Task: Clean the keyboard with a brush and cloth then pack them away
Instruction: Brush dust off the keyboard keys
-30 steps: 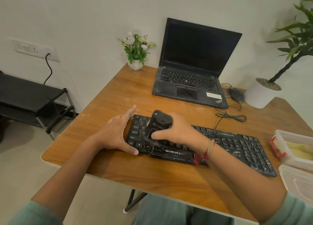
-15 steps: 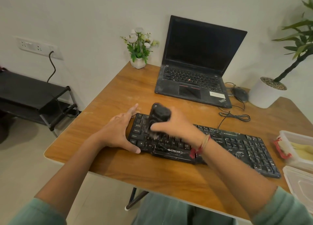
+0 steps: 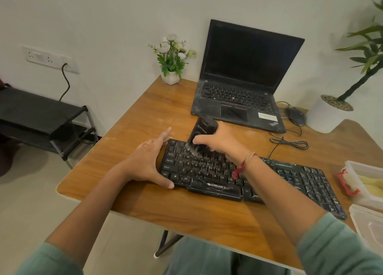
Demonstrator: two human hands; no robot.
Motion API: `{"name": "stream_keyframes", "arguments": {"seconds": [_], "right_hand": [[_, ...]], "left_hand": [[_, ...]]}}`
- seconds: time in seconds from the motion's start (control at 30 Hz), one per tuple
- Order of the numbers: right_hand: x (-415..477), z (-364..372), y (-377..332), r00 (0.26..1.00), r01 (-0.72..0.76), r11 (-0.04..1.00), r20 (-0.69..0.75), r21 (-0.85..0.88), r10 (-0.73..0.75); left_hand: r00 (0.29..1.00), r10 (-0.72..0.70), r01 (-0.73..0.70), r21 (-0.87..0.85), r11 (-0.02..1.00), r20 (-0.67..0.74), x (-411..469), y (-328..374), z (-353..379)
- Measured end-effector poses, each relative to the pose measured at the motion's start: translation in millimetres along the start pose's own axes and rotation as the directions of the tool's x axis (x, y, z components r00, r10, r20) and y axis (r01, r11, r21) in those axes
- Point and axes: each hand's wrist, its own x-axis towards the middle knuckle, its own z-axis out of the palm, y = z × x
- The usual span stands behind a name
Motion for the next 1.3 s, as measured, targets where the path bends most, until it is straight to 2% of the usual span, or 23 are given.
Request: {"name": "stream_keyframes", "arguments": {"seconds": [0.07,0.13,0.2,0.23,0.3,0.37,0.43,0.5,0.6,0.67,0.77,0.93,1.0,1.13,1.17,1.23,1.3], "right_hand": [[1.1,9.2,-1.3,0.99,0.099,0.979,-0.079,-0.179,-0.114],[-8.0,30.4,-6.4,0.958,0.272,0.91,-0.004,-0.312,-0.288],[-11.2,45.0,-8.7,0.931,0.365,0.891,0.095,-0.272,-0.352],[-7.8,44.4,-10.8,0.944,0.322,0.932,0.126,-0.166,-0.304],[4.2,36.7,-12.1,0.979,0.189,0.982,0.084,-0.026,-0.187],[12.6,30.0,-12.8,0.983,0.172,0.978,-0.035,-0.12,-0.177],[8.5,36.2,-18.1,0.964,0.238,0.944,-0.065,-0.229,-0.259],[-0.4,49.8,-20.5,0.95,0.309,0.928,0.027,-0.207,-0.31],[-4.6,49.8,-12.5,0.959,0.276,0.957,0.099,-0.092,-0.267],[-1.2,35.4,-5.3,0.976,0.211,0.976,0.073,-0.057,-0.207],[-1.9,25.9,1.9,0.973,0.201,0.954,-0.066,-0.224,-0.221],[-29.0,50.3,-1.0,0.938,0.314,0.946,0.181,-0.085,-0.295],[-29.4,39.8,2.5,0.953,0.278,0.955,0.151,-0.1,-0.262],[-32.0,15.0,12.9,0.98,0.168,0.956,-0.06,-0.239,-0.187],[-37.9,17.6,13.6,0.978,0.181,0.961,-0.061,-0.209,-0.198],[-52.8,33.2,14.9,0.969,0.245,0.964,0.029,-0.098,-0.244],[-62.2,41.6,18.9,0.96,0.273,0.96,0.085,-0.061,-0.268]], "left_hand": [[1.0,0.006,-0.006,0.004,1.0,-0.006,-0.4,0.5,-0.2],[1.0,0.02,-0.02,0.001,1.0,-0.01,-0.6,0.7,-1.5],[0.999,0.05,-0.05,-0.016,0.999,-0.016,-0.7,2.0,-2.3],[0.998,0.061,-0.062,-0.024,0.998,-0.021,-0.7,2.7,-2.4],[0.999,0.047,-0.047,-0.019,0.999,-0.022,-0.1,0.9,-1.2],[1.0,0.013,-0.013,-0.013,1.0,-0.011,0.8,-1.0,0.1],[1.0,0.018,-0.019,-0.017,1.0,-0.015,1.1,-1.9,-0.1],[0.999,0.028,-0.028,-0.025,0.999,-0.031,0.8,-1.1,-1.7],[0.998,0.042,-0.043,-0.026,0.999,-0.04,1.5,-4.8,1.2],[0.999,0.036,-0.037,-0.014,0.999,-0.032,2.1,-6.7,3.0],[1.0,0.023,-0.023,0.003,1.0,-0.017,2.1,-5.7,3.0],[0.999,0.053,-0.053,0.019,0.998,-0.009,3.5,-9.4,4.0],[0.999,0.052,-0.052,0.045,0.998,-0.006,2.9,-9.3,5.2],[0.998,0.057,-0.055,0.102,0.993,-0.017,1.9,-9.1,6.8],[0.998,0.062,-0.059,0.106,0.993,-0.018,2.2,-9.2,6.9],[0.997,0.074,-0.073,0.106,0.992,-0.014,2.6,-9.8,6.7],[0.997,0.083,-0.082,0.105,0.991,-0.008,2.8,-9.5,7.3]]}}
